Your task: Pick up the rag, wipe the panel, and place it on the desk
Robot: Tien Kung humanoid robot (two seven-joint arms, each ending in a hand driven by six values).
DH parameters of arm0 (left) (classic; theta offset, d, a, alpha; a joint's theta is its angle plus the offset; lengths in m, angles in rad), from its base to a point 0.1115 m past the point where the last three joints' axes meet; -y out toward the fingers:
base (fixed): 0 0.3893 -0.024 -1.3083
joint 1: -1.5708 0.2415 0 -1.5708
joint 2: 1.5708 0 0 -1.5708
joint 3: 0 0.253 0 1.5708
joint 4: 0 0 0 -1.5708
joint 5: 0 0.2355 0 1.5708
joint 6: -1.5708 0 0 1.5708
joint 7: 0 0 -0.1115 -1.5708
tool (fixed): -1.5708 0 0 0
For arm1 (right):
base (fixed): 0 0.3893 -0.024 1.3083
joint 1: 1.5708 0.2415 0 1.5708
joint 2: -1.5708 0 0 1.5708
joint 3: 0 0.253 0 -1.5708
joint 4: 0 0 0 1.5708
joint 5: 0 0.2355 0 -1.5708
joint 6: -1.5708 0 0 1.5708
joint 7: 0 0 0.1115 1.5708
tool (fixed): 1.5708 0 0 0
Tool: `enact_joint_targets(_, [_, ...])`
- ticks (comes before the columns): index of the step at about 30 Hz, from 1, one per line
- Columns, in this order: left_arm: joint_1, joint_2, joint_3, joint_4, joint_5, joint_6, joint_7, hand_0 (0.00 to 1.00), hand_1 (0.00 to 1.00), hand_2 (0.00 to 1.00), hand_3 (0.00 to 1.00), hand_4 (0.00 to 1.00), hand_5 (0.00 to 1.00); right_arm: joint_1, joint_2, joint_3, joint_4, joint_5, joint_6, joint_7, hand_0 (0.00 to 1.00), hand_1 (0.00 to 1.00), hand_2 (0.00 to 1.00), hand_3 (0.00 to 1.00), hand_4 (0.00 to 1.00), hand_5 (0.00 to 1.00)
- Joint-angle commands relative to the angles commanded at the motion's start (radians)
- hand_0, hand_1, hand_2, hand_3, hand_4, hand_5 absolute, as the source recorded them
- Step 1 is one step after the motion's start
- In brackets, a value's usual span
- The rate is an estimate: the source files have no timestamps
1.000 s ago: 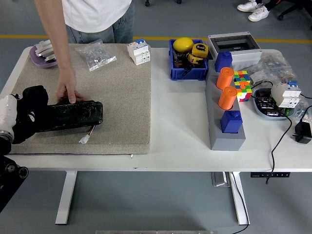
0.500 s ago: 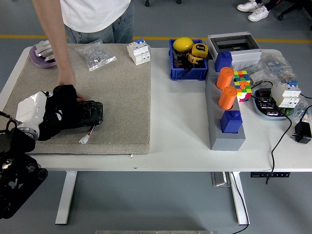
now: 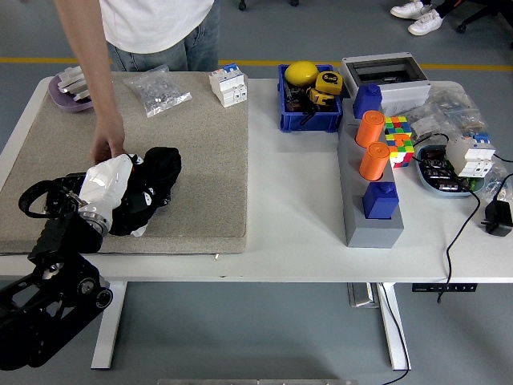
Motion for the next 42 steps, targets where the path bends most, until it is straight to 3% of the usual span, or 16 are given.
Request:
enact_joint_targets(7, [-0.001, -0.003, 0.006, 0.000, -0.003, 0.001, 0.001, 0.219, 0.118, 0.530, 0.492, 0.258, 0.002, 0.001, 0.001, 0.001, 0.001, 0.000, 0.000, 0.000, 0.796, 0.702, 0.708, 0.687, 0.998, 0.734])
enact_joint_targets(13, [0.017, 0.000, -0.029, 0.019, 0.008, 0.004, 0.000, 0.219, 0.120, 0.531, 0.494, 0.264, 0.002, 0.001, 0.001, 0.005, 0.002, -0.003, -0.002, 0.000, 0.796, 0.702, 0.708, 0.686, 0.998, 0.734])
enact_joint_targets(42, [0.147, 0.068, -0.341, 0.127, 0.066, 0.006, -0.005, 0.217, 0.121, 0.526, 0.493, 0.268, 0.002, -0.002, -0.002, 0.024, 0.004, -0.016, -0.003, -0.003, 0.797, 0.701, 0.708, 0.685, 0.998, 0.733])
